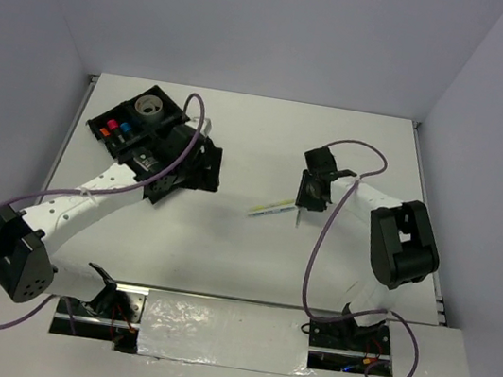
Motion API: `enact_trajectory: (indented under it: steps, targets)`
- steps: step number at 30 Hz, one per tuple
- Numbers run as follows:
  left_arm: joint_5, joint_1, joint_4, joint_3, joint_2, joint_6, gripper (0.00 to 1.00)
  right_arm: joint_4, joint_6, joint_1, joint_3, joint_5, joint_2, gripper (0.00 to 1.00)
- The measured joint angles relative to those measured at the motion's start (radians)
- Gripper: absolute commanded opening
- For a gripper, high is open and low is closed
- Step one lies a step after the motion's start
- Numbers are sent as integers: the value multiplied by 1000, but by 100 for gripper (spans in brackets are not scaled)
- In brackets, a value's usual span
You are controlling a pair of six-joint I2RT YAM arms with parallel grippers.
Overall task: Sort the stationery into containers
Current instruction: Move the pen to the center of the board, then pick up the pen from the center of the board, then place the pen in the storage box.
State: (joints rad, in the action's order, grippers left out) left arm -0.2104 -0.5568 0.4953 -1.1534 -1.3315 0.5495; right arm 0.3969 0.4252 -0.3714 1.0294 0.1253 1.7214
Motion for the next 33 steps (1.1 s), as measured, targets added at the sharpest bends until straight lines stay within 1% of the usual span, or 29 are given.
enact_trajectory:
  steps: [4,7,10,14,16,19,22,25,27,28,30,31,33]
  targets:
    - [-2,-5,25,109,51,1,99,-1,0,0,7,18,31,35]
    - [-2,-5,23,126,87,2,99,-6,1,-2,12,29,38,34]
    - [-1,-6,11,126,101,3,99,-5,2,-2,12,35,39,27]
    - [17,-13,7,127,108,5,99,-8,0,-1,9,33,39,0]
    - [43,-23,-6,134,126,8,99,-26,3,1,-4,28,32,0]
    - [119,-36,-63,167,180,31,99,-57,12,2,-48,22,-5,0]
    - [219,-45,-176,225,246,68,99,-50,32,-31,-133,53,-110,0]
    - [317,-50,-313,291,278,127,99,-39,49,-142,-206,58,-302,0]
    - [368,-53,-402,341,286,172,99,-102,53,-205,-257,-60,-460,0]
    - [387,-56,-450,369,289,197,99,-168,60,-224,-296,-136,-545,0]
    - [419,-61,-520,416,290,249,99,-281,87,-236,-367,-282,-679,0]
    - [429,-63,-547,434,290,273,99,-336,104,-241,-398,-344,-720,0]
    - [446,-69,-595,458,290,308,99,-396,127,-253,-426,-427,-765,0]
